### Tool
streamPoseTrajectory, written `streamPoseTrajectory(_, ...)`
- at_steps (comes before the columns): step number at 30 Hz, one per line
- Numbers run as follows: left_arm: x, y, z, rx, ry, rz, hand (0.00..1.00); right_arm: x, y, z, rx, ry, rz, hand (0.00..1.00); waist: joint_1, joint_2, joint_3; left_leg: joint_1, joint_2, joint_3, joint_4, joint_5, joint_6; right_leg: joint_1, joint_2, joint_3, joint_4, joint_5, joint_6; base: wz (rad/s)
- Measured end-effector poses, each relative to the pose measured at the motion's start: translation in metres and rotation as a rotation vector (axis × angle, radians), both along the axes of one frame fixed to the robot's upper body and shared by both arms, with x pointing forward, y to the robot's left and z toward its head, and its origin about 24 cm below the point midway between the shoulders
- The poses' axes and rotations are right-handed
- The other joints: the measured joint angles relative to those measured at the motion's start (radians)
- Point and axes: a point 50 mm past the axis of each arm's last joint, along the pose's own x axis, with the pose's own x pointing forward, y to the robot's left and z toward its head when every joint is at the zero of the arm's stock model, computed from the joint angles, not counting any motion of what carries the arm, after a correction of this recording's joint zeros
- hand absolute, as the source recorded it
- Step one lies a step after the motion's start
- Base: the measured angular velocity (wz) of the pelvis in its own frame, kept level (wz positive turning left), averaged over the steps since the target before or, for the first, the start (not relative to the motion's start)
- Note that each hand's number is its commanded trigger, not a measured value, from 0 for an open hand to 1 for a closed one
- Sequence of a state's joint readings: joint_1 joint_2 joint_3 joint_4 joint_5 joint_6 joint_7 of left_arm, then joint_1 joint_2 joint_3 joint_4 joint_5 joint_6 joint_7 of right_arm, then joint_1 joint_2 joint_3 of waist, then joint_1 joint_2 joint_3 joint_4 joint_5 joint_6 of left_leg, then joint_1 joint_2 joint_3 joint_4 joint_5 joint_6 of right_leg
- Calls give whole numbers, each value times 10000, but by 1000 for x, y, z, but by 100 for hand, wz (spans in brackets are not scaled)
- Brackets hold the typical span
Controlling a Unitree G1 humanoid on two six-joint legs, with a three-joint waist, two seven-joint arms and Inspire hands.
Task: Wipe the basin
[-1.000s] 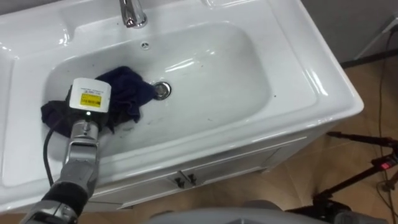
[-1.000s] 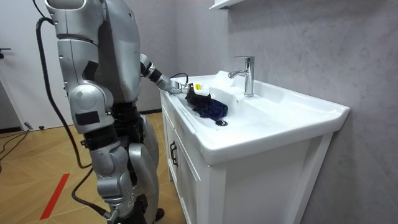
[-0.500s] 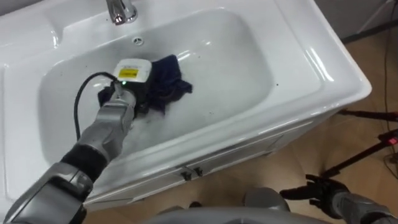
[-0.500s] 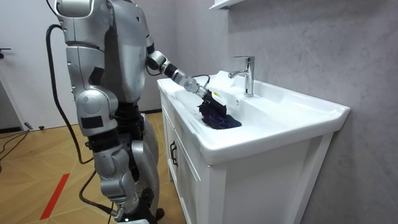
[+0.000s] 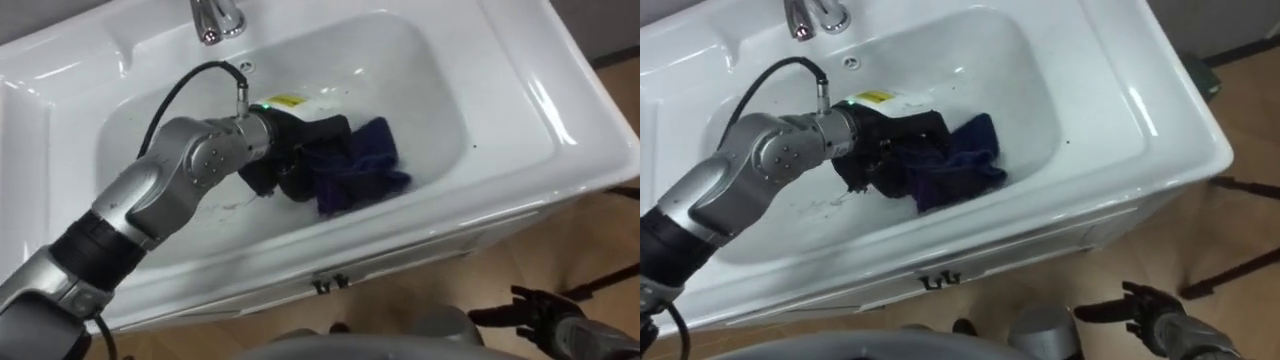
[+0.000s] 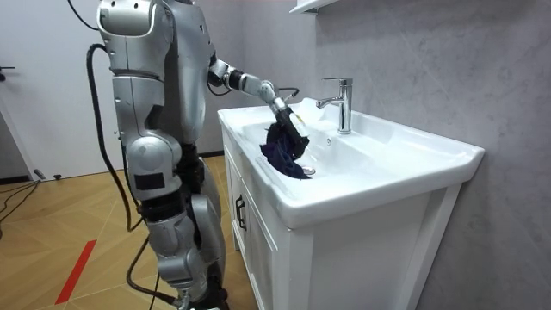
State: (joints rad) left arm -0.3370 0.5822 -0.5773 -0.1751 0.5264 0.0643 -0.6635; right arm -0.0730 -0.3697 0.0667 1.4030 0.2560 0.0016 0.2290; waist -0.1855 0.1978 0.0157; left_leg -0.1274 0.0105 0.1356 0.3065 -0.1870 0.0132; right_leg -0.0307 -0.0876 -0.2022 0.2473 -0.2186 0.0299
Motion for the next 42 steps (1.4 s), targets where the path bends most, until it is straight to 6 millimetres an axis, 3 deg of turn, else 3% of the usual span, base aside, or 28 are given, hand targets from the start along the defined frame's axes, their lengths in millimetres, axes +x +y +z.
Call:
streamPoseTrajectory(1,0,1,6,-100,-44,-57,100,0,0,0,-12,-37,-75,0,65,0,23,-14,-33,-13,-2,-1,1,34,-1,-1,-64,-42,-10,11)
streamPoseTrajectory(3,-2,0,13,-207,-255,-162,100,-4,-2,0,-70,-2,-204,0,275,57,-16,9,-43,-10,-2,0,1,20,-7,57,-59,-99,-7,2)
streamPoseTrajectory(8,-4,5,19,-402,-219,-41,100,-9,0,-2,-33,166,-121,0,359,-101,29,220,-45,-18,-29,0,2,26,-38,113,280,-248,-19,-1)
streamPoseTrajectory(11,-6,5,14,-368,29,8,100,-10,7,-5,109,250,23,0,307,-328,16,260,2,-13,-12,1,1,72,4,92,285,-235,-43,0)
streamPoseTrajectory(13,-9,6,2,-441,479,195,100,-13,10,-7,186,314,3,0,278,-524,31,344,12,-13,-7,0,0,166,19,132,256,-231,-49,0)
streamPoseTrajectory(16,-5,9,-16,-358,1081,710,100,-15,9,-7,53,368,-58,0,229,-640,87,349,6,-17,8,0,0,180,20,130,267,-228,-48,0)
streamPoseTrajectory(28,-7,26,-60,1100,1554,2294,100,-21,10,-8,324,777,-109,0,-167,-717,70,464,-14,-1,-37,0,0,154,12,396,294,-240,-41,-7)
streamPoseTrajectory(42,-9,33,-78,2474,1347,2992,100,-2,14,-6,437,263,56,0,-383,-643,18,478,-29,42,-69,-2,-1,190,6,379,263,-240,-42,0)
